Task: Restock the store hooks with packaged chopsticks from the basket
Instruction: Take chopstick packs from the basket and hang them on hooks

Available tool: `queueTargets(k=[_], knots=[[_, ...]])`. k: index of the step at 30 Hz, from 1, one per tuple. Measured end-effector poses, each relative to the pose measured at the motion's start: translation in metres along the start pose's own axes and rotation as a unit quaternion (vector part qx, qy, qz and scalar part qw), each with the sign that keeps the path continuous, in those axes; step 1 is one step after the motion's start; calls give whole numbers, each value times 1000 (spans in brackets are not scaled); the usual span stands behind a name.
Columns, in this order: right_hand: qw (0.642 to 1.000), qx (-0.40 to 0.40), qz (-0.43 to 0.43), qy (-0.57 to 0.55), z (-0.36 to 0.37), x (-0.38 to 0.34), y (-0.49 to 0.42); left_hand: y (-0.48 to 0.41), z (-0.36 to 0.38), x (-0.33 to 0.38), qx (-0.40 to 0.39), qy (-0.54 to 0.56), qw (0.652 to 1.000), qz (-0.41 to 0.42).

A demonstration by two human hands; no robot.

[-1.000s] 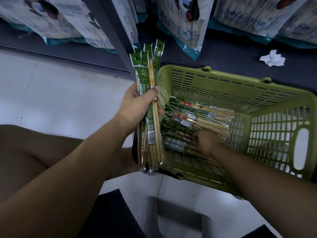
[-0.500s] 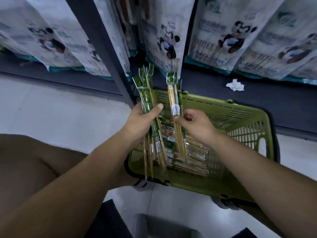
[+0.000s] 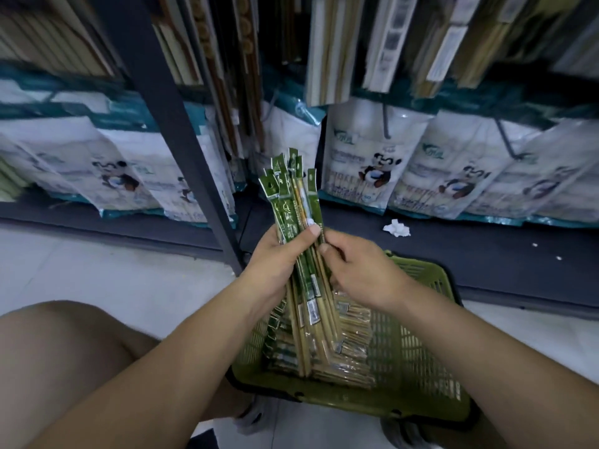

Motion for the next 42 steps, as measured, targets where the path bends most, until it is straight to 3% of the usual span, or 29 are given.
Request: queueTargets(k=[8, 13, 19, 35, 42], knots=[[991, 84, -34, -95, -70, -36, 22, 11, 38, 58, -74, -127, 984, 97], [949, 209, -66, -227, -137, -74, 22, 13, 74, 111, -125, -195, 957, 176], [918, 337, -108, -178, -195, -120, 21, 10, 123, 165, -157, -214, 933, 242], [866, 457, -139, -149, -324, -168, 11, -2, 168, 222, -119, -165, 926, 320], [872, 457, -110, -137, -345, -174, -5, -8, 177, 217, -132, -161, 922, 326]])
Point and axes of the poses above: each hand's wrist, its own y-axis away from the middle knuckle, its own z-axis out of the palm, x = y × z, the point moved 3 cm from there along -y, towards the middle knuckle, and after that the axes turned 1 degree about x, right-handed, at the moved point
